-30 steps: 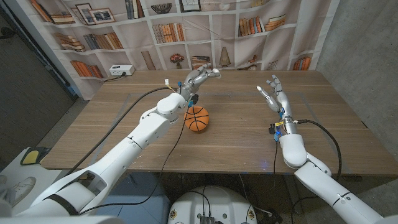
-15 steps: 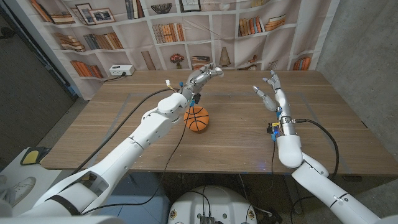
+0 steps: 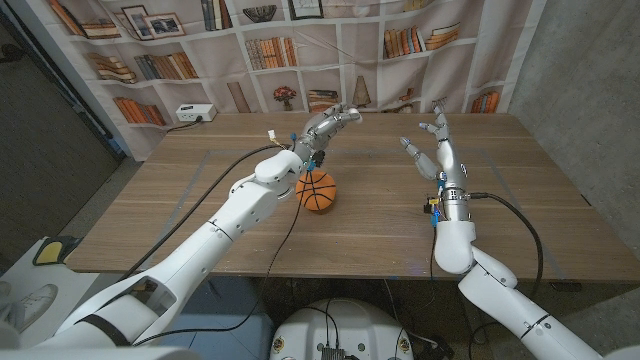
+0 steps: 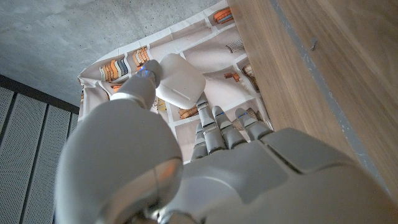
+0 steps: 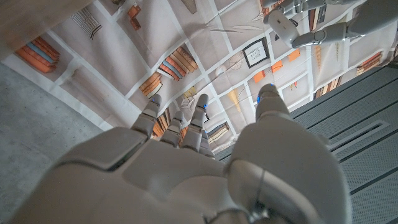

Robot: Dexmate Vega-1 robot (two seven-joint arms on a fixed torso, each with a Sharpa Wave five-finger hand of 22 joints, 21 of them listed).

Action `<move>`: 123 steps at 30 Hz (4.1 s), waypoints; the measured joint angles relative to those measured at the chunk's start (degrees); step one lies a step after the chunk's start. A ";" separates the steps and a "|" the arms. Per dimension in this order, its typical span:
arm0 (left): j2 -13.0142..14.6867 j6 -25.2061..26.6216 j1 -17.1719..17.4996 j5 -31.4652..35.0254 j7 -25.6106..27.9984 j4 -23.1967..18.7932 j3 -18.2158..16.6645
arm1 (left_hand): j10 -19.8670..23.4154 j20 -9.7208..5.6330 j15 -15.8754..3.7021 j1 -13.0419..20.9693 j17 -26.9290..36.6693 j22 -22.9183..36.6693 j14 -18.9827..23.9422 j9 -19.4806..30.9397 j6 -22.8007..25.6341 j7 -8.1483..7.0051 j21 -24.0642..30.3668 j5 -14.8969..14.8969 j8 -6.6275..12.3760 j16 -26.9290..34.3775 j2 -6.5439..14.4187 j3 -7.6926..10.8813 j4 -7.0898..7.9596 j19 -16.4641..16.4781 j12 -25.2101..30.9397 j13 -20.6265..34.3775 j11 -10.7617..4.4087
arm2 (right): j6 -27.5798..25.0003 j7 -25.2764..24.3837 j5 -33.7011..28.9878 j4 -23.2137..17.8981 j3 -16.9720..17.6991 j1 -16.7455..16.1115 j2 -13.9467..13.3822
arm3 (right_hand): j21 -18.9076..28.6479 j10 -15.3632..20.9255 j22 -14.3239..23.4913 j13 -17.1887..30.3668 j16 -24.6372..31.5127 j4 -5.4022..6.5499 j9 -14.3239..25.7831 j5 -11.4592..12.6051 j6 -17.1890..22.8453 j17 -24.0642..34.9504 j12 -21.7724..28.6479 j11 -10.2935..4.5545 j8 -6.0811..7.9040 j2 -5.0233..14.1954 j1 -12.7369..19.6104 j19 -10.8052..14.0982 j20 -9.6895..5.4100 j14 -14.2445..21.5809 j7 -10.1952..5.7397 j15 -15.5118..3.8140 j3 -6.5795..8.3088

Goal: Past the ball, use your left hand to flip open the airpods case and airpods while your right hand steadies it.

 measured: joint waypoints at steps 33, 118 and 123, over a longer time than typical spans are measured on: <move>-1.20 -1.91 0.89 -3.01 -1.22 -0.36 0.56 | 0.20 0.10 0.11 1.20 0.00 0.00 -0.11 0.00 1.03 -0.42 0.00 0.12 0.00 0.00 0.65 -1.13 -0.01 -0.73 -1.12 0.00 0.20 | -16.51 -8.13 -12.87 -1.48 -9.42 4.58 2.13 | -0.27 5.04 0.00 0.68 0.87 0.64 0.00 0.00 -0.26 0.01 1.95 0.59 -0.63 -0.67 1.58 3.49 1.25 4.27 1.07 -0.18 -0.17; -5.13 -4.92 4.49 -6.39 -0.24 -1.48 2.36 | 0.20 0.27 0.28 1.81 0.00 0.00 -0.71 0.00 0.81 -1.24 -0.28 0.95 -0.33 -0.45 1.25 -2.37 0.00 -1.71 -2.12 0.00 0.20 | -41.00 -12.54 -19.45 2.55 -22.70 13.89 10.23 | -1.10 9.01 0.01 0.97 1.26 0.86 0.13 -0.22 -1.70 0.68 3.42 1.69 -0.90 -1.34 4.37 3.58 2.37 8.94 2.81 -0.15 -0.09; -5.20 -4.92 4.52 -6.41 -0.24 -1.48 2.50 | 0.20 0.19 0.28 1.81 0.00 0.00 -0.71 0.00 0.81 -1.24 0.04 1.01 -0.33 -0.45 1.25 -2.37 0.00 -1.63 -2.20 0.00 0.20 | -41.75 -12.40 -19.70 2.82 -23.05 14.29 10.54 | -1.10 7.90 0.01 0.97 -0.04 1.02 0.13 -0.44 -1.88 0.68 2.66 2.03 -0.89 -0.89 4.82 3.58 2.37 6.25 2.64 1.30 0.07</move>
